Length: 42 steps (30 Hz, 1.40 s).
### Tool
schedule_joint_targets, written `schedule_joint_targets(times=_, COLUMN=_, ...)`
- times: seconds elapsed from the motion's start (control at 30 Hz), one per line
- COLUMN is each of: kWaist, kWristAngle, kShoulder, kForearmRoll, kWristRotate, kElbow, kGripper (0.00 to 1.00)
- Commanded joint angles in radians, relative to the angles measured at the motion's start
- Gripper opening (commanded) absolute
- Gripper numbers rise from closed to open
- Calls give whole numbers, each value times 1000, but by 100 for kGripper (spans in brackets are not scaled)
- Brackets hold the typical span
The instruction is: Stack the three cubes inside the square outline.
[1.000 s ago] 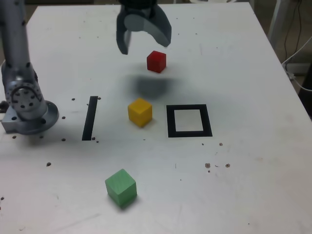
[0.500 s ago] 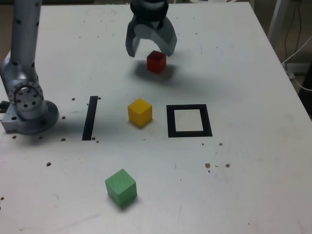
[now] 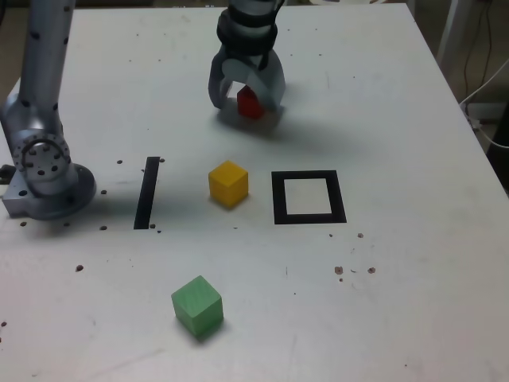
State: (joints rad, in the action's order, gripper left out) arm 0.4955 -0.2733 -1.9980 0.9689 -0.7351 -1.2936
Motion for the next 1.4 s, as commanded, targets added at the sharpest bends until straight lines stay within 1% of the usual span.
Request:
schedule_joint_targets(times=0.0, kWaist=-2, kWristAngle=7, kShoulder=9, kForearmRoll=-15, kWristRotate=-6, kElbow=8, kGripper=63)
schedule_joint_targets(times=0.1, kWaist=-4, kWristAngle=17, kShoulder=13, kForearmRoll=-42, kWristRotate=-17, kElbow=21, kGripper=56)
schedule_joint_targets(times=0.23, kWaist=-5, kWristAngle=22, kShoulder=15, kForearmRoll=-71, kWristRotate=-25, kElbow=27, kGripper=47)
schedule_joint_targets(times=0.47, kWaist=-3, kWristAngle=39, kShoulder=20, kForearmRoll=-93, kWristRotate=-34, kElbow=23, kGripper=33)
schedule_joint_targets(times=0.63, kWaist=0, kWristAngle=51, kShoulder=27, kForearmRoll=-84, kWristRotate=-34, kElbow=19, kGripper=28)
schedule_joint_targets(times=0.8, kWaist=-5, kWristAngle=75, kShoulder=52, kForearmRoll=-60, kWristRotate=-33, kElbow=3, kGripper=24)
schedule_joint_targets(times=0.9, kWaist=-21, kWristAngle=93, kShoulder=81, kForearmRoll=-29, kWristRotate=-26, kElbow=-19, kGripper=24)
schedule_joint_targets(times=0.97, kWaist=-44, kWristAngle=101, kShoulder=100, kForearmRoll=6, kWristRotate=-8, kElbow=-44, kGripper=24)
schedule_joint_targets(times=1.03, kWaist=-81, kWristAngle=101, kShoulder=117, kForearmRoll=49, kWristRotate=25, kElbow=-74, kGripper=24)
schedule_joint_targets(times=1.13, kWaist=-177, kWristAngle=71, kShoulder=145, kForearmRoll=110, kWristRotate=126, kElbow=-122, kGripper=24)
schedule_joint_targets(times=1.27, kWaist=-313, kWristAngle=34, kShoulder=157, kForearmRoll=158, kWristRotate=307, kElbow=-144, kGripper=24)
schedule_joint_targets(times=1.37, kWaist=-413, kWristAngle=29, kShoulder=154, kForearmRoll=174, kWristRotate=464, kElbow=-133, kGripper=24)
